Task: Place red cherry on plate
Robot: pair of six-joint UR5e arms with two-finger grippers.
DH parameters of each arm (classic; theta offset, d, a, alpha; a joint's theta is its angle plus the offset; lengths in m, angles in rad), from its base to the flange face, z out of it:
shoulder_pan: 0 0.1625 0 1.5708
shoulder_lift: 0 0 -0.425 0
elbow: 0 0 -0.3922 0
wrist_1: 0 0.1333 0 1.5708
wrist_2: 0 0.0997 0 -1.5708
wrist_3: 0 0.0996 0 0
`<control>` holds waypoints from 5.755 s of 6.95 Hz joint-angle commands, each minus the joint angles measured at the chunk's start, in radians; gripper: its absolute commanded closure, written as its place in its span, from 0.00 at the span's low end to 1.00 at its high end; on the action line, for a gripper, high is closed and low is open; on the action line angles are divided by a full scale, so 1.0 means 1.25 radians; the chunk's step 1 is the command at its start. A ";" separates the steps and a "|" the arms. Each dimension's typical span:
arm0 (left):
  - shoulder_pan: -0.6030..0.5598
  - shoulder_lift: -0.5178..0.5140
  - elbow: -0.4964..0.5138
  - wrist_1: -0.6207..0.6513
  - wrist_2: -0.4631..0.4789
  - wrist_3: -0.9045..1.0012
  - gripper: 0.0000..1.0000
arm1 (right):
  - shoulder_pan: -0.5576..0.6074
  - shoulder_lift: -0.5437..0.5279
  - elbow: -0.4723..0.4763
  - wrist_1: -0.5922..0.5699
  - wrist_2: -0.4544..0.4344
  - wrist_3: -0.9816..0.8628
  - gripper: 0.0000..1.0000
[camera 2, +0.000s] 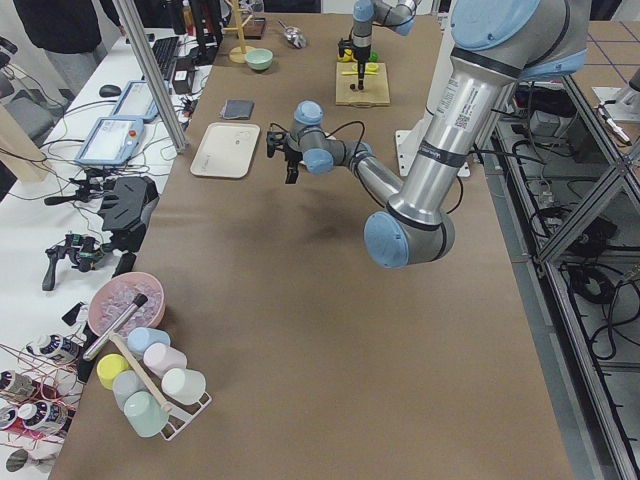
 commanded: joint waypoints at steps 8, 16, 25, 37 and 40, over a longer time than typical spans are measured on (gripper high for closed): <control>-0.269 0.207 0.004 -0.030 -0.090 0.442 0.02 | 0.091 0.685 -0.300 -0.268 -0.001 -0.049 1.00; -0.495 0.295 0.002 0.048 -0.273 0.662 0.02 | -0.003 0.805 -0.529 -0.126 -0.092 -0.059 0.00; -0.753 0.351 -0.090 0.403 -0.357 1.019 0.02 | 0.633 0.354 -0.267 -0.383 0.305 -0.762 0.00; -0.752 0.404 -0.080 0.361 -0.356 1.009 0.02 | 0.911 0.153 -0.374 -0.374 0.330 -1.033 0.00; -0.752 0.399 -0.081 0.362 -0.356 1.009 0.02 | 0.914 0.151 -0.374 -0.374 0.329 -1.034 0.00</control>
